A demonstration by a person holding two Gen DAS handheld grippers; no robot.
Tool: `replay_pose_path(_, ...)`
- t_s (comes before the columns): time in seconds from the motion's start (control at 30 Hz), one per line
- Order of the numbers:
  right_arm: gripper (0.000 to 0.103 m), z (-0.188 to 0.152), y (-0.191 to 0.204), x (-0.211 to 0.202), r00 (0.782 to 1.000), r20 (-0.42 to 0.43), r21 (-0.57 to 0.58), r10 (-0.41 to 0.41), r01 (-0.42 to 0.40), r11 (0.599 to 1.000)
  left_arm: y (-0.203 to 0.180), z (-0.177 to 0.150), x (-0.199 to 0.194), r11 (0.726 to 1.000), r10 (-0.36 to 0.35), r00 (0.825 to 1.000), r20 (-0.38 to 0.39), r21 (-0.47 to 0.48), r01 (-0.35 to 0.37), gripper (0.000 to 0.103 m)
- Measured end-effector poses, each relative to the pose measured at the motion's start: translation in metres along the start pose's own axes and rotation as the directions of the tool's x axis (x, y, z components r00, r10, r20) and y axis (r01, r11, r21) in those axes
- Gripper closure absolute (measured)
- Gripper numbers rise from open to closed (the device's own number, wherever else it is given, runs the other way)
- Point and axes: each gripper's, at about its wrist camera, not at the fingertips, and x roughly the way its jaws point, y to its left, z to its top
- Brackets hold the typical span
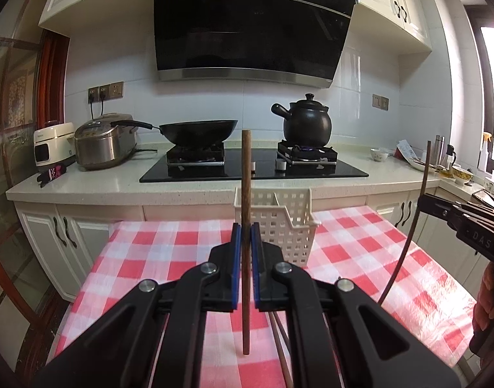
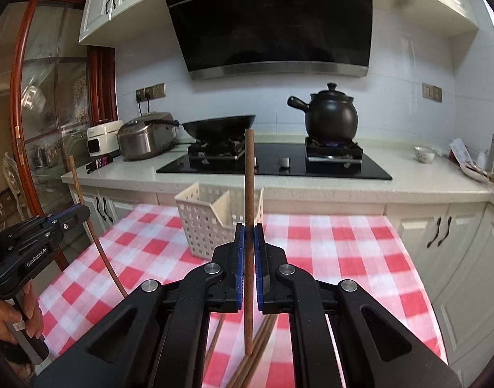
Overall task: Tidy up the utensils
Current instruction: 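Lift both held chopsticks upright off the tablecloth with both grippers, then carry both chopsticks over the white basket and open both grippers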
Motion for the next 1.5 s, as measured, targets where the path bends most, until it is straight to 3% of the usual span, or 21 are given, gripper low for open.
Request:
replay_pose_path(0.2,0.097,0.024,0.000,0.023,0.999,0.048,-0.006,0.014,-0.014,1.000,-0.001,0.028,0.017,1.000,-0.003,0.999,0.038,0.019,0.003,0.097)
replay_pose_path(0.73,0.097,0.109,0.017,0.086,0.984,0.163,-0.060,0.070,-0.061,0.996,-0.008,0.141,0.068,0.999,-0.035,0.986,0.166,0.038,0.029,0.097)
replay_pose_path(0.93,0.097,0.122,0.016,0.108,0.982,0.175,-0.062,0.074,-0.064,0.996,-0.020,0.168,0.098,0.997,-0.059,0.980,0.192,0.059,0.048,0.097)
replay_pose_path(1.1,0.097,0.119,0.016,0.131,0.984,0.155,-0.063,0.084,-0.075,0.995,-0.020,0.166,0.136,0.997,-0.063,0.983,0.172,0.044,0.056,0.097)
replay_pose_path(1.5,0.097,0.096,0.012,0.181,0.992,0.083,-0.041,0.097,-0.094,0.995,0.002,0.121,0.195,0.999,-0.048,0.995,0.084,-0.001,0.048,0.097)
